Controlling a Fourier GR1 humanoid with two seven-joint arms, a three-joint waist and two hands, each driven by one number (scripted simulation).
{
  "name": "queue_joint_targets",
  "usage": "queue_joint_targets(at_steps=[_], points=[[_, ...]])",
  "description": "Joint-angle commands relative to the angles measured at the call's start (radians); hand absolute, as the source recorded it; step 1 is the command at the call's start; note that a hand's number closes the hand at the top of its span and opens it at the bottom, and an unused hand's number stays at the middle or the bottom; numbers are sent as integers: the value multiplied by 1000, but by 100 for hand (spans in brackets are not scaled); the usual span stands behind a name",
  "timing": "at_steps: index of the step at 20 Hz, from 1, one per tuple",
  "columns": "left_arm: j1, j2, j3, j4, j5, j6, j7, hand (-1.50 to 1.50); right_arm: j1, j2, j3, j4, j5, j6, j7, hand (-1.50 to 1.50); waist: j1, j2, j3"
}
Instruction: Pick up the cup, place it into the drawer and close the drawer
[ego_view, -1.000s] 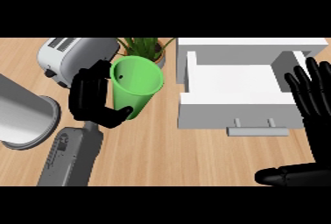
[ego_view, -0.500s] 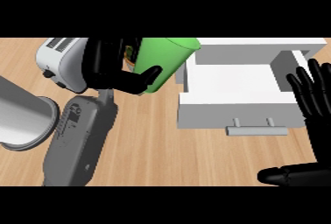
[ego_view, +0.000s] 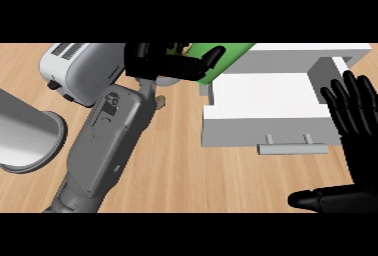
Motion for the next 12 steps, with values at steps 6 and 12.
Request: queue_joint_targets(at_steps=[6, 12], points=[[-212, -2, -53, 256, 61, 104, -8, 150, -22, -38, -33, -44, -50, 8, 80, -150, -8, 0, 0], [-325, -2, -150, 493, 190, 182, -119, 150, -77, -14, -20, 33, -27, 1, 15, -150, -30, 7, 0]])
